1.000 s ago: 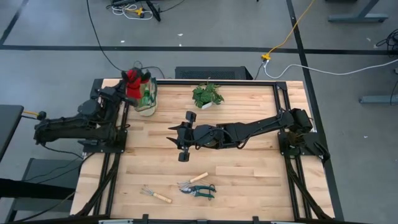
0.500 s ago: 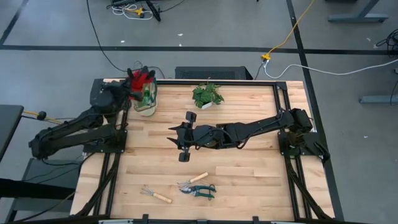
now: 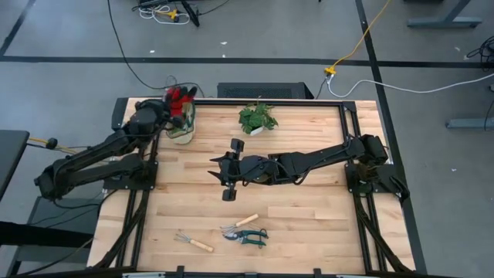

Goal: Pick & Place Garden tools in Gardening bag
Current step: Put the red glove into the green gardening bag

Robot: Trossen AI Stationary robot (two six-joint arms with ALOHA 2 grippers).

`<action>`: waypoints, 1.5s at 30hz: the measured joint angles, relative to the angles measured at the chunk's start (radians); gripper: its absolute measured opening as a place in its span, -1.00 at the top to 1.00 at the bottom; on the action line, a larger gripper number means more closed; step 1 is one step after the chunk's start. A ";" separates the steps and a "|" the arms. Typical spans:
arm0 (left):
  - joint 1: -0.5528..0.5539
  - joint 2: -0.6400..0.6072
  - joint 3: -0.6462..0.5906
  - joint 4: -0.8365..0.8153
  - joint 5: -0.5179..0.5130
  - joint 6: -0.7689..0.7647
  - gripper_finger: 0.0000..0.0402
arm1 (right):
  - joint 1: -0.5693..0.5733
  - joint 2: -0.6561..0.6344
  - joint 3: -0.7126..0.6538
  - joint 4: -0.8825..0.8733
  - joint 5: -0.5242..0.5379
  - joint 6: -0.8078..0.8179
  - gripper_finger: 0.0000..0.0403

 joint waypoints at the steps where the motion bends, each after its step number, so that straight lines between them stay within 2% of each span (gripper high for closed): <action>1: 0.000 -0.006 0.000 -0.023 -0.007 -0.001 0.99 | 0.000 0.000 0.000 0.000 0.000 0.000 0.20; 6: 0.000 -0.047 0.000 -0.143 -0.002 -0.060 0.99 | 0.000 0.000 0.000 0.000 0.000 0.005 0.20; 10: 0.000 -0.082 0.000 -0.151 0.072 -0.090 0.99 | 0.000 0.000 0.000 0.002 0.001 0.006 0.20; 15: 0.000 -0.083 0.000 -0.172 0.051 -0.074 0.99 | 0.000 0.000 0.000 0.004 0.001 0.018 0.20; 22: 0.000 -0.078 0.000 -0.229 0.076 -0.105 0.99 | 0.000 0.000 0.000 0.004 0.001 0.019 0.20; 27: 0.000 -0.067 0.000 -0.243 0.176 -0.154 0.96 | 0.000 0.000 0.000 0.005 0.001 0.019 0.20; 33: 0.001 -0.001 0.000 -0.334 0.136 -0.189 0.97 | 0.000 0.000 0.000 0.005 0.001 0.019 0.20; 38: 0.000 0.039 0.000 -0.282 0.130 -0.182 0.96 | 0.000 0.000 0.000 0.005 0.002 0.019 0.20; 42: 0.000 0.039 0.000 -0.220 0.176 -0.177 0.98 | 0.000 0.000 0.000 0.005 0.002 0.019 0.20; 45: 0.000 0.038 0.000 -0.189 0.152 -0.149 0.94 | 0.000 0.000 0.000 0.003 0.002 0.019 0.20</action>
